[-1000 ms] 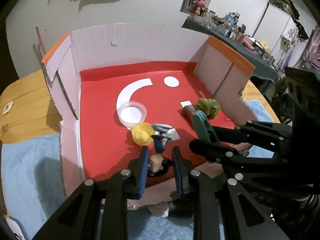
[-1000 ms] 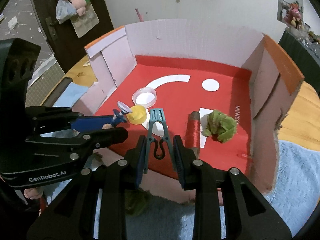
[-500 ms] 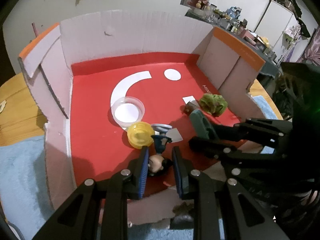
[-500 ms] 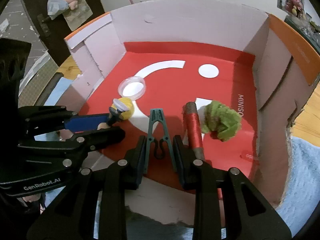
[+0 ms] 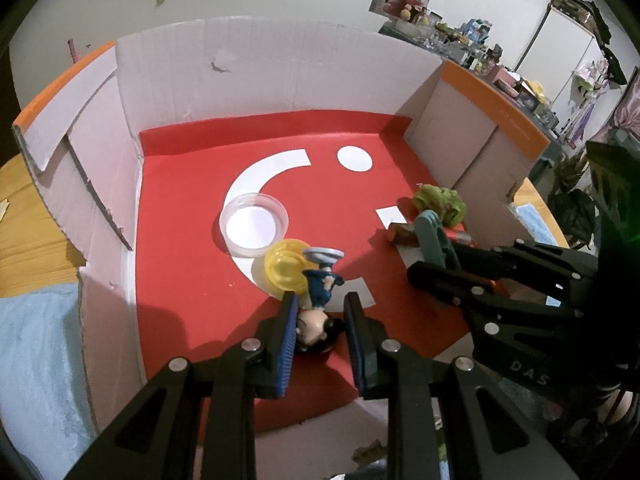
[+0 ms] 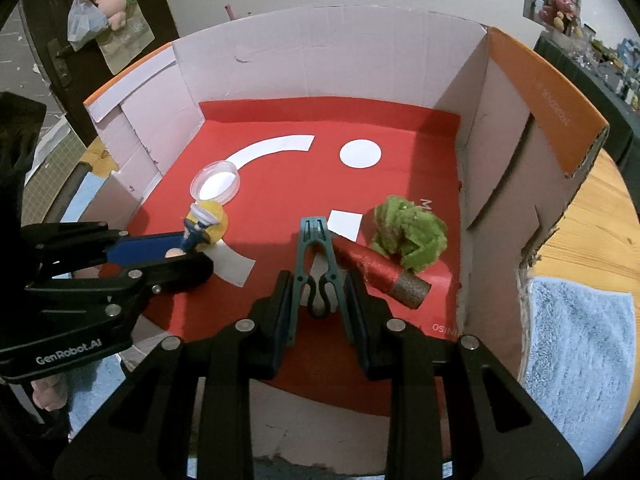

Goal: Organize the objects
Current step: 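Open both tools to release the clothespin and figurine in the box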

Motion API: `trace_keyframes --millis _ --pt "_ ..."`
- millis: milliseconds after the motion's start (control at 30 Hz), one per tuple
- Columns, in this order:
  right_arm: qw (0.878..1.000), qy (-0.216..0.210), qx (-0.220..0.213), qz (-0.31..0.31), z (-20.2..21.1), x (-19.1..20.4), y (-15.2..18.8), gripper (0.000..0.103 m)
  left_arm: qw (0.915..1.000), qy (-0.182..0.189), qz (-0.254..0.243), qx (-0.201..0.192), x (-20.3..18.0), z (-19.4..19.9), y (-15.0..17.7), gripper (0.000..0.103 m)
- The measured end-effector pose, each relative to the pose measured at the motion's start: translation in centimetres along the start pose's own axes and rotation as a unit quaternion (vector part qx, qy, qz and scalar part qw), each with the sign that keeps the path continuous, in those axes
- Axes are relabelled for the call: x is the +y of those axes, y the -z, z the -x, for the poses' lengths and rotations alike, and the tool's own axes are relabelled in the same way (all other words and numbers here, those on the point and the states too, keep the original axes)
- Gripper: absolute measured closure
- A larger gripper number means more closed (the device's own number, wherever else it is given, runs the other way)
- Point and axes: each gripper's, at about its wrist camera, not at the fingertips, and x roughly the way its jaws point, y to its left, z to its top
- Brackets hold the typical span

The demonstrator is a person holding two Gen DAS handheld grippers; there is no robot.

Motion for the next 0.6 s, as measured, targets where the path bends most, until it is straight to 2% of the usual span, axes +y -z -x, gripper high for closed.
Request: trace_keyframes --millis 333,467,600 --pt "1.000 -0.002 -0.004 -0.004 0.09 0.07 0.08 0.077 1.0000 0.001 0.001 -0.003 -0.02 -0.02 0.00 0.078" --pt "1.000 -0.005 -0.004 -0.003 0.15 0.30 0.19 0.076 1.0000 -0.001 -0.003 -0.008 -0.31 0.27 0.08 0.072" --pt "1.000 -0.008 -0.008 -0.002 0.54 0.50 0.45 0.076 0.9999 -0.003 -0.004 -0.012 -0.44 0.71 0.21 0.072"
